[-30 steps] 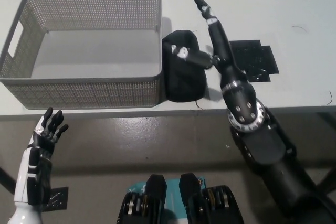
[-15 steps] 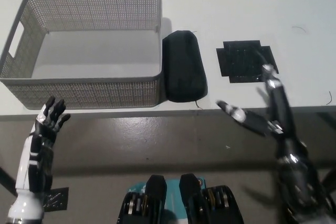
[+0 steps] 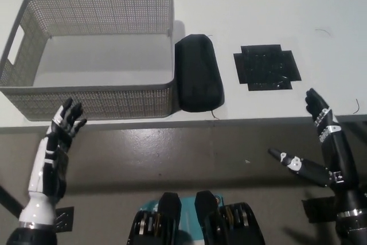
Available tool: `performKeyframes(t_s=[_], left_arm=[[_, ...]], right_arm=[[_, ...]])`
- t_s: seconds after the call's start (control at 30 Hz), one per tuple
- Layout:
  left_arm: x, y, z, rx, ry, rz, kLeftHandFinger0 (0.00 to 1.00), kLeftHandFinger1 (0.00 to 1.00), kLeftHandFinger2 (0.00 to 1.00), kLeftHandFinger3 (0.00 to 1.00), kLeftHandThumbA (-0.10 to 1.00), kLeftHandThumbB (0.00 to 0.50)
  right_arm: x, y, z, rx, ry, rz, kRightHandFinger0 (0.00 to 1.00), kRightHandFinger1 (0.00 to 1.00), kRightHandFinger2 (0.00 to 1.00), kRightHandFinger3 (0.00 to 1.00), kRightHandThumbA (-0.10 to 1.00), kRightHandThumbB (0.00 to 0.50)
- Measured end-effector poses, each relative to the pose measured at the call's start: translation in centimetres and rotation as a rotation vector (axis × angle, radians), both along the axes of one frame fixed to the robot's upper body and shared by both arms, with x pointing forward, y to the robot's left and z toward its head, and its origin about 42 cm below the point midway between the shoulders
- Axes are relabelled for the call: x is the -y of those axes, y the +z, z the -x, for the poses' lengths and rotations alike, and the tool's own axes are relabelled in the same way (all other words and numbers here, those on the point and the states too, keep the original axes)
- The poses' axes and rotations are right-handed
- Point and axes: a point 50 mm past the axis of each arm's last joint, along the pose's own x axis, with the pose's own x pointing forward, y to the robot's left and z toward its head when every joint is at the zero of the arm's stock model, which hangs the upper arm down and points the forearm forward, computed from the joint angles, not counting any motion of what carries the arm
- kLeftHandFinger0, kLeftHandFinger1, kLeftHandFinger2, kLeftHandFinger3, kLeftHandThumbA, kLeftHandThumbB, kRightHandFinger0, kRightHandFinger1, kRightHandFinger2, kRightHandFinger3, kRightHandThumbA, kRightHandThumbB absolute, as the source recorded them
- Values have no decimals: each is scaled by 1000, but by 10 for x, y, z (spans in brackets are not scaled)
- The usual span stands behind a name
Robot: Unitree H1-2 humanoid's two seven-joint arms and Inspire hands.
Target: Use the right hand to push the pencil case on the right hand side to the container on the left side
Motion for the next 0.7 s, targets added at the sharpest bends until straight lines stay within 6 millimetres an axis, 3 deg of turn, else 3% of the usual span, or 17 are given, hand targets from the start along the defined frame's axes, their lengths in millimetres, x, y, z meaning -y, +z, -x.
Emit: performKeyframes(t_s=[0.1,0.4,0.53,0.7], left_arm=[[5,-8,2,-23,-5,2,1000,1000,1000,1000,1000,105],[11,-19,9,-50,-14,-6,1000,1000,1000,1000,1000,149],[9,-25,16,-70,-7,-7,1000,1000,1000,1000,1000,132],[6,-25,17,-70,-3,-14,1000,1000,1000,1000,1000,116]], right_arm=[[-3,-8,-1,-31,4,-9,1000,1000,1000,1000,1000,246],[-4,-16,-3,-64,13,-15,1000,1000,1000,1000,1000,215],[-10,-16,-4,-74,23,-32,1000,1000,1000,1000,1000,227],[-18,-17,-4,-89,44,-56,1000,1000,1000,1000,1000,189]])
